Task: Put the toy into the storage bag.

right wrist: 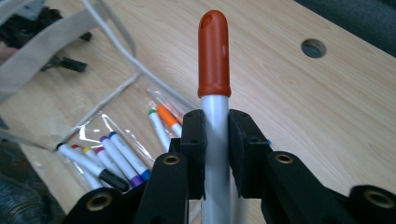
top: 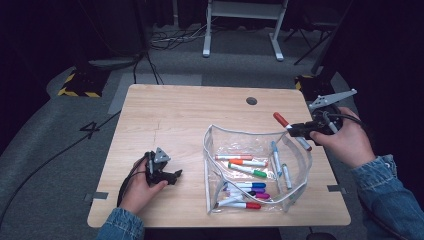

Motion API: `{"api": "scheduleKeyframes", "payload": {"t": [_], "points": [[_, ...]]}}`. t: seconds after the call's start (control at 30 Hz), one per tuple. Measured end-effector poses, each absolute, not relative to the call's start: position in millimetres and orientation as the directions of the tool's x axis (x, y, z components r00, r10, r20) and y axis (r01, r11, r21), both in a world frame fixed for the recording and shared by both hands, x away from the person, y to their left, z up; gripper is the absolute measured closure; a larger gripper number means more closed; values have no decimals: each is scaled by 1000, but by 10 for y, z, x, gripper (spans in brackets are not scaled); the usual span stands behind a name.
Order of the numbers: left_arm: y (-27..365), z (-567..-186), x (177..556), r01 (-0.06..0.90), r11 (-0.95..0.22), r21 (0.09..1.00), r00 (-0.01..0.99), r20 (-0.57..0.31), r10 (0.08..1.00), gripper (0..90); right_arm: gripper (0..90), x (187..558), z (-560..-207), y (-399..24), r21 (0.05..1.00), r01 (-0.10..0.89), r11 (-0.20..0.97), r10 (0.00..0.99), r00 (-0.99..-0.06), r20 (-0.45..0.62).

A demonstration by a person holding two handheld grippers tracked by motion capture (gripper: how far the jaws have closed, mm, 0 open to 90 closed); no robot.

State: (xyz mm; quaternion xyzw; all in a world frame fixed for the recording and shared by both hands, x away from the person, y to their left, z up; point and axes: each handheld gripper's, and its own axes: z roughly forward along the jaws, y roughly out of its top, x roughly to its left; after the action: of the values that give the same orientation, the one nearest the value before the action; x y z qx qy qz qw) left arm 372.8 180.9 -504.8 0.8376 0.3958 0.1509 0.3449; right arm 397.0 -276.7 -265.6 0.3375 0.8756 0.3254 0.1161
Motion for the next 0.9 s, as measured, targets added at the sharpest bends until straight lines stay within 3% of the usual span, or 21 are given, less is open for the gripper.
{"api": "scheduleKeyframes", "payload": {"t": [0.43,0.9], "points": [[1805,-5052,3726,560,-444,699,638,-23,769,190,772,3769,-2639,-2215,627,413,661,518,-855,17],[1806,-5051,3727,560,-446,699,640,-23,768,189,772,3753,-3042,-1780,574,380,725,414,-907,77]]}}
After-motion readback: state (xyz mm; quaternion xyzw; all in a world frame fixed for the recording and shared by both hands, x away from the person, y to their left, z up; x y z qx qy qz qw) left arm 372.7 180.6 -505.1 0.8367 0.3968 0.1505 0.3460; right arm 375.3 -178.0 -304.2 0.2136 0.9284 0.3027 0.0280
